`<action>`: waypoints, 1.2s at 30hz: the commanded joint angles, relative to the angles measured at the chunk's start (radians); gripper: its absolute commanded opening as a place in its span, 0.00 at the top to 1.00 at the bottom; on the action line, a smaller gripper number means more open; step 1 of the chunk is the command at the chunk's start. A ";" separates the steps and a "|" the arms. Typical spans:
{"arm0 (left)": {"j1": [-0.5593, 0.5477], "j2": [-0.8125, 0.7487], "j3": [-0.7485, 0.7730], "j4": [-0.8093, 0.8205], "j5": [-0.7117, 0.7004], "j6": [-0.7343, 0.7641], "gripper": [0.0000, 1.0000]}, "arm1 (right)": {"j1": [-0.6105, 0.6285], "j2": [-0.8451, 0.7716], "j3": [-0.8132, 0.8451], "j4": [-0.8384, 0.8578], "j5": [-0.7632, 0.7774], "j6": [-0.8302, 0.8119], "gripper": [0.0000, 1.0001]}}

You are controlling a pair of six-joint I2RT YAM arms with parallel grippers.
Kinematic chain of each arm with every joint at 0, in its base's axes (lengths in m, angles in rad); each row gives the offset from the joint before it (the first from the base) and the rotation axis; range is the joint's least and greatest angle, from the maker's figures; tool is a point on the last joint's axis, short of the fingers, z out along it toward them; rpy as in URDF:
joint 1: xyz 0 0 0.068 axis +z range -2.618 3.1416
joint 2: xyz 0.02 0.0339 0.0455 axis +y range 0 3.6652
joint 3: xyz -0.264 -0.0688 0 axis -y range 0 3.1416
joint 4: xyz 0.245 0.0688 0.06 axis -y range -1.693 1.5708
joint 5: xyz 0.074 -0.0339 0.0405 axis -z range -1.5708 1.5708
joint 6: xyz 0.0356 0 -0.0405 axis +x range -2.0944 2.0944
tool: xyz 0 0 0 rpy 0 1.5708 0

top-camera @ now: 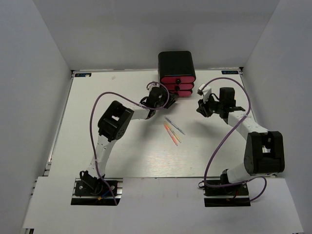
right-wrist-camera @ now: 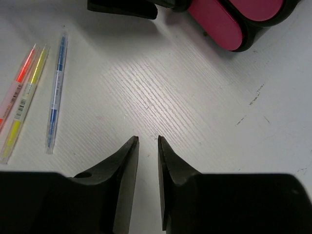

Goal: Sort the stationery into containers
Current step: Open the drawer in the storage box.

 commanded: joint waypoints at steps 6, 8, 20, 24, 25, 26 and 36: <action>0.014 0.023 0.051 -0.042 -0.058 -0.010 0.44 | -0.027 -0.032 -0.013 0.035 -0.055 0.022 0.72; 0.014 0.024 0.061 -0.031 -0.068 -0.010 0.44 | -0.030 -0.033 -0.010 0.035 -0.060 0.019 0.72; 0.014 0.063 0.080 0.002 -0.118 -0.010 0.44 | -0.041 -0.049 -0.024 0.014 -0.087 0.014 0.70; 0.014 0.063 0.080 0.028 -0.131 -0.010 0.44 | -0.039 -0.043 -0.030 0.015 -0.095 0.022 0.69; 0.014 0.063 0.080 0.048 -0.131 -0.010 0.44 | -0.039 -0.046 -0.030 0.018 -0.100 0.023 0.69; 0.014 0.073 0.080 0.068 -0.131 -0.010 0.44 | -0.038 -0.046 -0.032 0.018 -0.101 0.025 0.69; 0.014 0.082 0.051 0.128 -0.121 -0.034 0.44 | -0.038 -0.044 -0.039 0.020 -0.109 0.023 0.68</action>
